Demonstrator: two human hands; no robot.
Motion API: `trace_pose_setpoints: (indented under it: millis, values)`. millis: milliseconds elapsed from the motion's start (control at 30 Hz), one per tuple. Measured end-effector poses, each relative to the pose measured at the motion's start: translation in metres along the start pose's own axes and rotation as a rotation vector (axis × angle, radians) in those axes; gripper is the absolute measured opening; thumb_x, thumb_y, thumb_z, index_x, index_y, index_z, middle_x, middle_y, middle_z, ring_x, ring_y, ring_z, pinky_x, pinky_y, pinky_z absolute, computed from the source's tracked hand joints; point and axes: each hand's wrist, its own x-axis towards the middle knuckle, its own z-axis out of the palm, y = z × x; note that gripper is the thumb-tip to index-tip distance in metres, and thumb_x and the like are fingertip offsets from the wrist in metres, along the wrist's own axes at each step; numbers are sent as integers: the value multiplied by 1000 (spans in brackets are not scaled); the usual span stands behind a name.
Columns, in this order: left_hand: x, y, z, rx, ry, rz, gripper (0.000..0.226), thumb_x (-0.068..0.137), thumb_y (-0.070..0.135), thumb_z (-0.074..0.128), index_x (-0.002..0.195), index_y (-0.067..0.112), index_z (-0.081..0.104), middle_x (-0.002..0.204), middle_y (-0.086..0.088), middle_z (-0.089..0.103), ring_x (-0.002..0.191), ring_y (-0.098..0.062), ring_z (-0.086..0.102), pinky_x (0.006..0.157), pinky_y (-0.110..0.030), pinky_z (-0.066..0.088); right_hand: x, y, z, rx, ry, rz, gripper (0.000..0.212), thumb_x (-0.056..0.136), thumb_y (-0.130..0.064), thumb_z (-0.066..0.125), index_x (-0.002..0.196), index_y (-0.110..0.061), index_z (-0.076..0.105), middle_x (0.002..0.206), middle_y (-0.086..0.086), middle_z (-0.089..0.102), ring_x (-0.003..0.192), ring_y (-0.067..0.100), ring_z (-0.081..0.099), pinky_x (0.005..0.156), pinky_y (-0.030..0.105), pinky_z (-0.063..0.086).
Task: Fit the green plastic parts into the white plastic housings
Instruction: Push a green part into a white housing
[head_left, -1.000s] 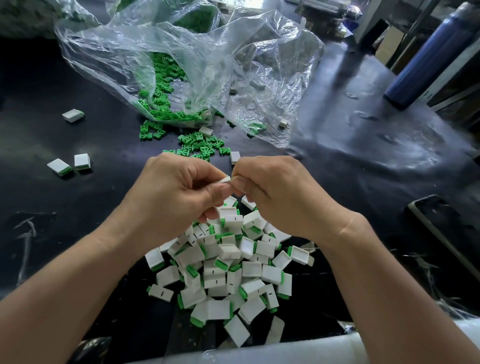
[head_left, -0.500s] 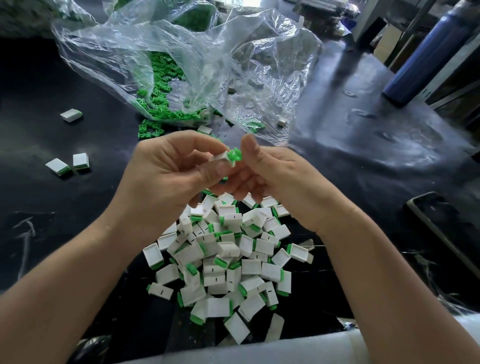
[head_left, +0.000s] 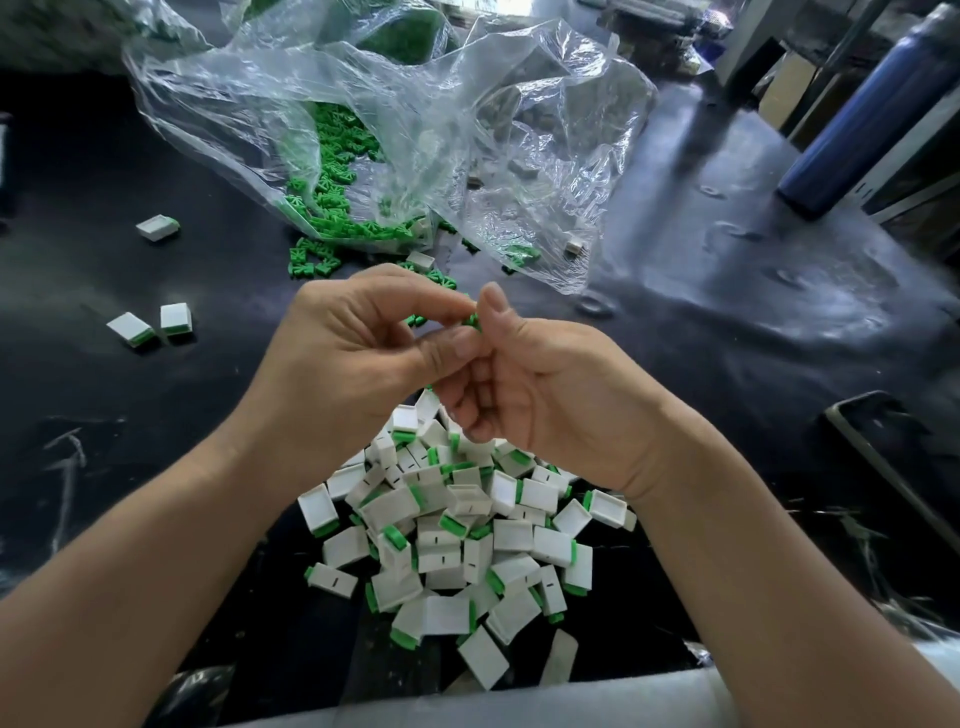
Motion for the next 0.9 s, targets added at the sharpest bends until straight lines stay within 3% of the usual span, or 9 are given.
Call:
trace_pose_setpoints:
  millis: [100, 200, 267, 333, 467, 600, 700, 800, 900]
  values:
    - [0, 0, 0, -49, -15, -3, 22, 62, 14, 67, 82, 5, 68, 83, -8, 63, 52, -16, 59, 48, -26, 51, 0, 0, 1, 34, 10, 16, 39, 72, -45, 41, 82, -8, 51, 61, -1, 50, 55, 9, 43, 50, 17, 37]
    - [0, -3, -2, -46, -15, -30, 18, 65, 11, 76, 82, 8, 72, 82, -3, 63, 57, -24, 59, 56, -37, 52, -1, -2, 2, 80, -12, 33, 34, 72, -44, 41, 81, -11, 47, 62, -1, 41, 54, 8, 36, 51, 17, 30]
    - [0, -5, -2, -38, -6, -39, 17, 66, 11, 69, 83, 10, 72, 84, -2, 63, 59, -24, 60, 58, -38, 53, -2, -3, 2, 101, -14, 24, 30, 73, -41, 42, 78, -12, 47, 62, -2, 38, 55, 7, 32, 52, 18, 26]
    - [0, -5, 0, -34, 0, -30, 18, 66, 11, 76, 83, 13, 72, 86, -3, 62, 60, -23, 60, 58, -29, 54, -3, -2, 3, 111, -2, 10, 27, 73, -39, 43, 76, -13, 47, 63, -2, 36, 56, 7, 31, 52, 17, 25]
    - [-1, -4, 2, 47, 14, 7, 15, 67, 16, 64, 82, 15, 69, 86, -4, 60, 62, -25, 55, 50, -16, 44, -2, 1, 7, 63, 50, -15, 30, 71, -42, 43, 74, -12, 46, 60, -2, 38, 54, 8, 31, 51, 17, 26]
    - [-1, -3, 2, 13, -8, -10, 15, 70, 13, 70, 85, 10, 68, 89, -8, 57, 63, -20, 56, 52, -21, 49, -3, 1, 8, 66, 62, -28, 29, 70, -41, 43, 74, -12, 47, 61, -2, 37, 54, 8, 31, 53, 18, 27]
    - [-1, -2, 2, -11, -7, -21, 20, 68, 15, 63, 87, 10, 67, 88, -6, 56, 59, -22, 51, 46, -16, 41, -4, 0, 9, 62, 64, -42, 29, 71, -40, 43, 74, -12, 46, 61, -3, 35, 54, 7, 30, 52, 17, 27]
    - [-1, -2, 1, -5, -15, -10, 16, 72, 14, 69, 88, 11, 67, 88, -5, 56, 55, -10, 52, 46, -13, 39, -3, 1, 10, 62, 68, -56, 29, 72, -40, 42, 74, -12, 44, 61, -4, 33, 54, 6, 29, 50, 16, 27]
    - [-1, -3, 0, 26, -24, 4, 14, 72, 17, 69, 86, 12, 69, 89, -4, 58, 63, -7, 56, 51, -14, 44, -1, 3, 11, 75, 66, -79, 26, 74, -39, 43, 74, -12, 45, 59, -4, 31, 52, 6, 28, 50, 17, 24]
